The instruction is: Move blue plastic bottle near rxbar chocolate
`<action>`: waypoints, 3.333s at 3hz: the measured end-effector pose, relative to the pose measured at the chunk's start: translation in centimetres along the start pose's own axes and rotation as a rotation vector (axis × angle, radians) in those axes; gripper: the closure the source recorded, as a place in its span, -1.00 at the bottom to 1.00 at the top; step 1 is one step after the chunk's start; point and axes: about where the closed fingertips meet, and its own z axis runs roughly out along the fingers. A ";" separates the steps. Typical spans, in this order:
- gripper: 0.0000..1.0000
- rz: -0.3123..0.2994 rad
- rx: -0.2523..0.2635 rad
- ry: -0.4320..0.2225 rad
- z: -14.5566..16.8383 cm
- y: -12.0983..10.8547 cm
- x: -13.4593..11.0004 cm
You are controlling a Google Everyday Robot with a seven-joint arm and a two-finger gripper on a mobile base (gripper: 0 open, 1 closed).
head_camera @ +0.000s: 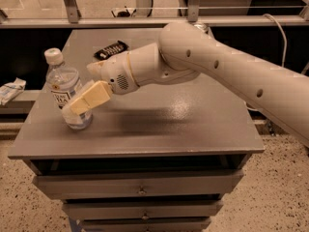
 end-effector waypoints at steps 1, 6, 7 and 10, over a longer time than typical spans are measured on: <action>-0.57 0.033 -0.017 -0.026 0.5 0.3 -0.6; 1.00 -0.037 0.159 -0.077 -7.1 -5.1 -6.1; 1.00 -0.071 0.217 -0.044 -9.0 -9.6 -6.3; 1.00 -0.130 0.368 -0.065 -12.8 -24.7 -4.7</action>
Offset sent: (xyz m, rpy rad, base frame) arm 0.0052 -0.0087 0.0092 0.0511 0.0861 -0.0449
